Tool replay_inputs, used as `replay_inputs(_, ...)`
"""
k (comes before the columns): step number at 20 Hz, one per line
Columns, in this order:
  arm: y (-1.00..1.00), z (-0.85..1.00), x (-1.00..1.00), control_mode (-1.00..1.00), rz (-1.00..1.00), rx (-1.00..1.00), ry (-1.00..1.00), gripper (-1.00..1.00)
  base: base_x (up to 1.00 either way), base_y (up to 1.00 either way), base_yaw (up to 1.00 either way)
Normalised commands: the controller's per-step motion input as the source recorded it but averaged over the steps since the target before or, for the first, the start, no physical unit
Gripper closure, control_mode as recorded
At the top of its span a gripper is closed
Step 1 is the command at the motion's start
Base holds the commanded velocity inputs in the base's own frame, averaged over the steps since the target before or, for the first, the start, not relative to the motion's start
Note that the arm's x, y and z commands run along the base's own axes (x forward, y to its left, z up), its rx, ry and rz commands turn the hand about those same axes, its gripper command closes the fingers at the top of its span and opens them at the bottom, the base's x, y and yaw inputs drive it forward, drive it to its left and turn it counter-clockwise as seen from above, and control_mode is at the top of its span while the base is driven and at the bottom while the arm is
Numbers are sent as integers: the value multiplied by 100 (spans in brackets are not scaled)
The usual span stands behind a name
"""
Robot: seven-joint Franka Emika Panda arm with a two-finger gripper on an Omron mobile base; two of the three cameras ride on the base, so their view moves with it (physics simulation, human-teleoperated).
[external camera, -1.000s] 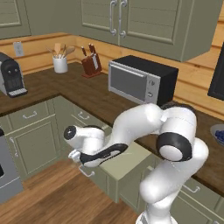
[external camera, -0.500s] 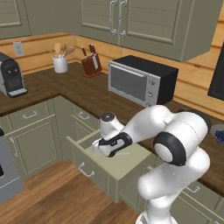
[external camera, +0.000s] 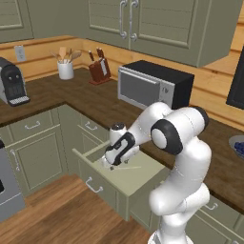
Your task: Take a straw from the drawer in front and place it inside the glass cup on the dining counter.
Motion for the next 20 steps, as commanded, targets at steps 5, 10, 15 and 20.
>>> replay_inputs(5,11,-48,6,-100,0,1,11,-100,0,0,0)
replay_inputs(10,10,-52,15,-100,0,0,2,-100,0,0,0)
replay_inputs(15,24,-42,8,-100,0,3,1,-100,0,0,0)
replay_inputs(20,50,-24,0,-100,0,7,0,-100,0,0,0)
